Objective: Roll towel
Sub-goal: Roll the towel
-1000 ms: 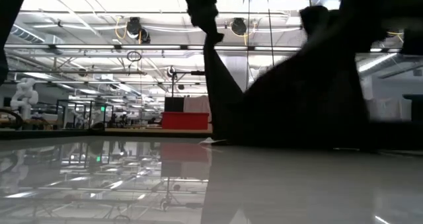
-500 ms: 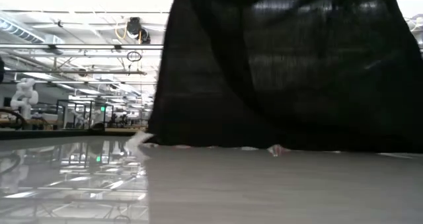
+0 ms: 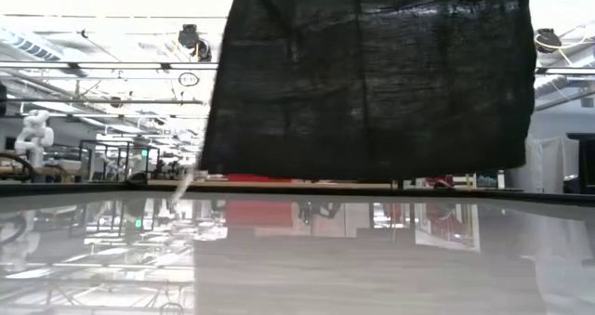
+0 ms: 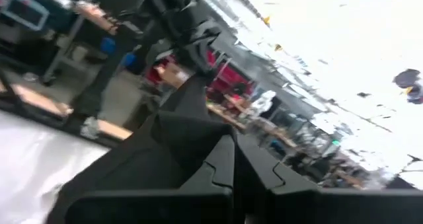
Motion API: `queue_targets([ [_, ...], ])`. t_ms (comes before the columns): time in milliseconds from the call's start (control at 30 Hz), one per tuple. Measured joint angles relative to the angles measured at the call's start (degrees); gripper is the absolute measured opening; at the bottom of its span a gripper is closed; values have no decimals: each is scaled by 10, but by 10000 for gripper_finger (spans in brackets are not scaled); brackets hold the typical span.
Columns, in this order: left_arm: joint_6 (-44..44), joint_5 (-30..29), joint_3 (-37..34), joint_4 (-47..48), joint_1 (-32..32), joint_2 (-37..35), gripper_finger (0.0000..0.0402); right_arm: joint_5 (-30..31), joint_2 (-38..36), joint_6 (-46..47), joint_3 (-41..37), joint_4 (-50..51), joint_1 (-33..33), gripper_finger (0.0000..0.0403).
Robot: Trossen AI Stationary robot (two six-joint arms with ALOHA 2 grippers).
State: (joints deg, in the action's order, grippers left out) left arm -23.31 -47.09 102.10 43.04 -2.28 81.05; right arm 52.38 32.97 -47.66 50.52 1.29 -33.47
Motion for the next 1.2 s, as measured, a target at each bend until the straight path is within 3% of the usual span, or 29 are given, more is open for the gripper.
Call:
queue_targets([
  [100, -36, 43, 0, -68, 3, -1, 8, -32, -11, -3, 4, 0, -2, 0],
  [200, -40, 135, 1, -71, 32, -12, 8, -108, -12, 75, 12, 70, -15, 0],
  [367, -8, 192, 0, 58, 111, -12, 8, -278, 17, 270, 13, 231, -32, 0],
  [500, 80, 229, -36, 172, 164, -4, 8, -397, 72, 400, -22, 250, -43, 0],
  [800, 205, 273, -219, 156, 200, 47, 8, -513, 271, 531, -145, 75, -48, 0],
  [1033, 245, 290, -297, 131, 207, 114, 8, -528, 437, 586, -175, -107, -70, 5],
  [1200, 260, 316, -319, 130, 218, 148, 18, -528, 517, 608, -175, -178, -82, 54],
])
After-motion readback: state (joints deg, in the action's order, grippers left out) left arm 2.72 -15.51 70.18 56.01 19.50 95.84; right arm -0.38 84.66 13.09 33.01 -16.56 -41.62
